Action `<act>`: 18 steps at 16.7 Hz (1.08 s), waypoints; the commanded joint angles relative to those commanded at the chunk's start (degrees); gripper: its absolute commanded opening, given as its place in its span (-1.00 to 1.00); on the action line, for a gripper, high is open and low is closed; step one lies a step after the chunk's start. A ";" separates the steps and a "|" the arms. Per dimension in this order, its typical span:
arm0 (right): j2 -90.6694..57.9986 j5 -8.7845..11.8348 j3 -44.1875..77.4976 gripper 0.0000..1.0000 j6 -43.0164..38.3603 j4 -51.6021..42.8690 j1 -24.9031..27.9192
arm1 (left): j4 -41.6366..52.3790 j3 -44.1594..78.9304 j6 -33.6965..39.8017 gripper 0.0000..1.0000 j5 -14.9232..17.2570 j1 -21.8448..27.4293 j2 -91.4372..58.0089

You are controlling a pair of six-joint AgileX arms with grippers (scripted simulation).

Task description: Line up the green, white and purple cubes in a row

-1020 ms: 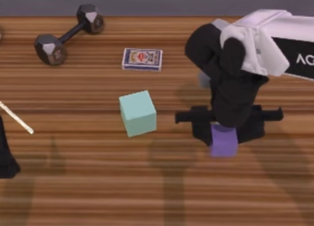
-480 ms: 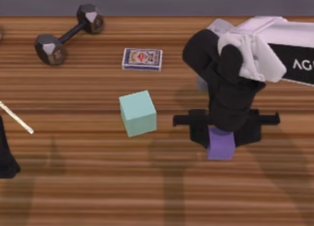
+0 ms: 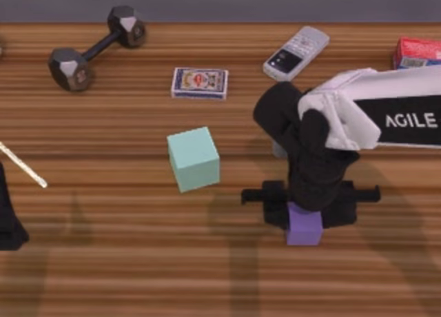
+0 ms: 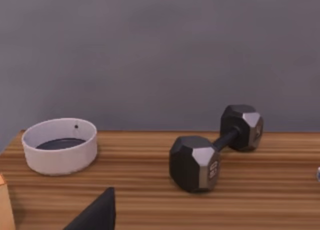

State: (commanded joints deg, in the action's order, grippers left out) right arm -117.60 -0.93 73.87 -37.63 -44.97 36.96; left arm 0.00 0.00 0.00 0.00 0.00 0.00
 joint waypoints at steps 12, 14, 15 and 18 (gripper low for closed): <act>0.00 0.00 0.00 0.51 0.00 0.00 0.00 | 0.00 0.00 0.00 1.00 0.00 0.00 0.00; 0.00 0.00 0.00 0.81 0.00 0.00 0.00 | 0.00 0.00 0.00 1.00 0.00 0.00 0.00; 0.00 0.00 0.00 0.96 0.00 0.00 0.00 | 0.00 0.00 0.00 1.00 0.00 0.00 0.00; 0.00 0.00 0.00 1.00 0.00 0.00 0.00 | 0.00 0.00 0.00 1.00 0.00 0.00 0.00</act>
State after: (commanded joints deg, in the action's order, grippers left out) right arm -117.60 -0.93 73.87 -37.63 -44.97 36.96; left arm 0.00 0.00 0.00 0.00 0.00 0.00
